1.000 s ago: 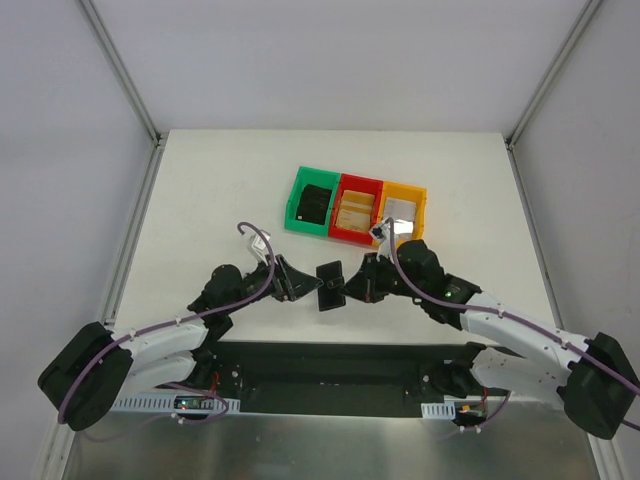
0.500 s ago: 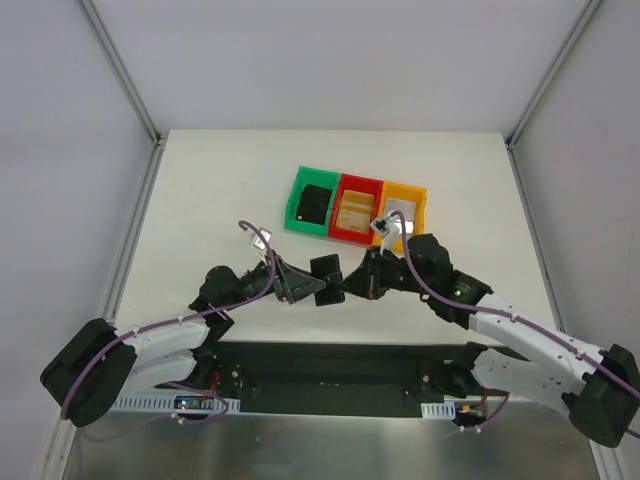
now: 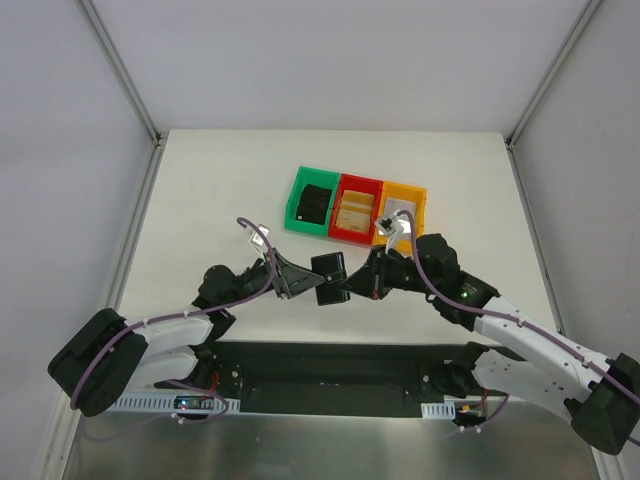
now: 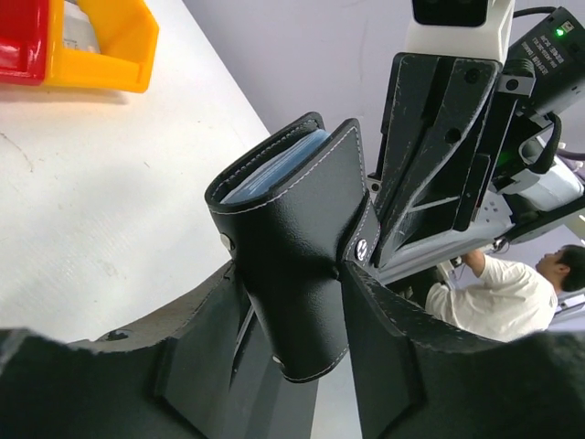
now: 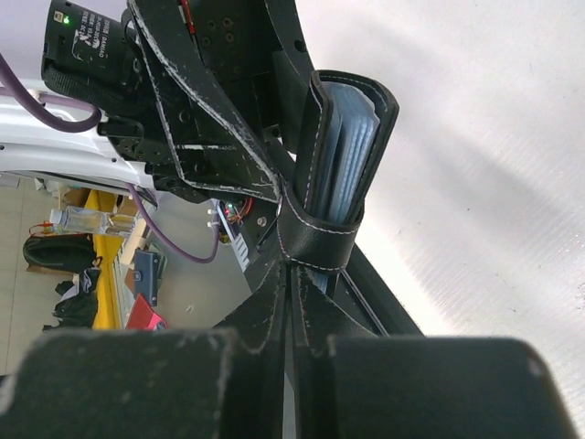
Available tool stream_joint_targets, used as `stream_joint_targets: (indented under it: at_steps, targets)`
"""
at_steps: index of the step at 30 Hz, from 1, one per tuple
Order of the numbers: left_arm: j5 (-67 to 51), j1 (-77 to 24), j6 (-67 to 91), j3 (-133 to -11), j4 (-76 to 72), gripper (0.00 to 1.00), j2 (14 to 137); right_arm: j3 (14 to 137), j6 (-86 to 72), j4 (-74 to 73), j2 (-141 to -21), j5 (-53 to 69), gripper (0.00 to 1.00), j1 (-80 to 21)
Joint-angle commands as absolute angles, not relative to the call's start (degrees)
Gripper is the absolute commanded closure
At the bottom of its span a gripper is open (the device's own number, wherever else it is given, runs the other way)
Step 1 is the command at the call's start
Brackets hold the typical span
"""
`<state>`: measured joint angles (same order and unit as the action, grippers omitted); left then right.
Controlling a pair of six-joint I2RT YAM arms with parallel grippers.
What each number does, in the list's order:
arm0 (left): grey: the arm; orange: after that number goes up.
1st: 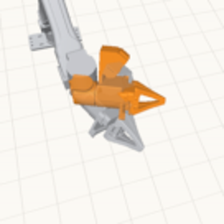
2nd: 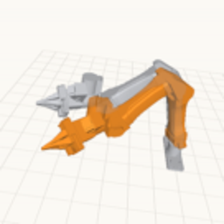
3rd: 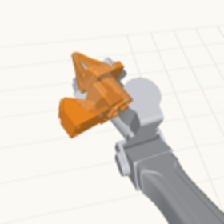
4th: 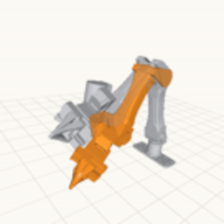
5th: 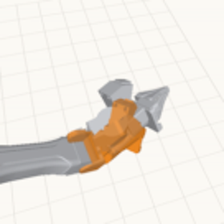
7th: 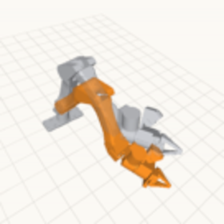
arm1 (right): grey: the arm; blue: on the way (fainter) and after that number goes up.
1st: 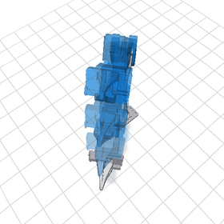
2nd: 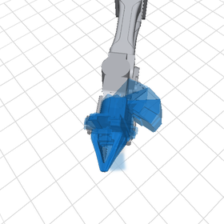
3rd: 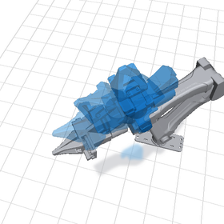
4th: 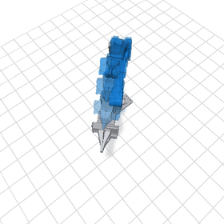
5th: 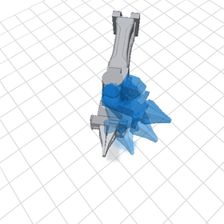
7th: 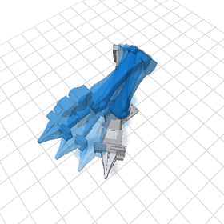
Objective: Take the credit cards out of the card holder
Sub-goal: Open the card holder.
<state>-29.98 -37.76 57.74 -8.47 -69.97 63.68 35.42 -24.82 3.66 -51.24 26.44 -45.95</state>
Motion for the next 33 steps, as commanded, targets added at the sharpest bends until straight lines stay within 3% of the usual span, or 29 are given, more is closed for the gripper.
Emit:
stream_joint_targets:
  at_steps: [1,3,6,14,22,33]
  targets:
    - [-33.4,-37.9,58.9,-9.0,-80.8,0.47,62.7,35.9,-24.9,6.4,-49.7,27.3,1.00,-45.3]
    - [-33.1,-37.8,58.7,-8.9,-80.1,0.37,62.6,36.0,-25.1,6.8,-49.5,27.7,1.00,-45.3]
    - [-32.4,-37.8,58.5,-8.4,-80.2,0.32,62.8,36.0,-25.7,7.6,-49.4,28.5,1.00,-45.2]
    - [-33.3,-37.8,59.6,-8.6,-86.1,0.34,66.7,35.4,-28.5,12.4,-48.9,31.0,1.00,-45.3]
    - [-35.2,-37.8,62.2,-9.1,-92.2,0.58,69.9,34.5,-28.7,13.0,-48.9,31.1,1.00,-44.9]
    - [-34.9,-37.6,62.7,-8.7,-91.7,0.82,66.0,34.5,-27.5,11.3,-48.7,31.2,1.00,-44.3]
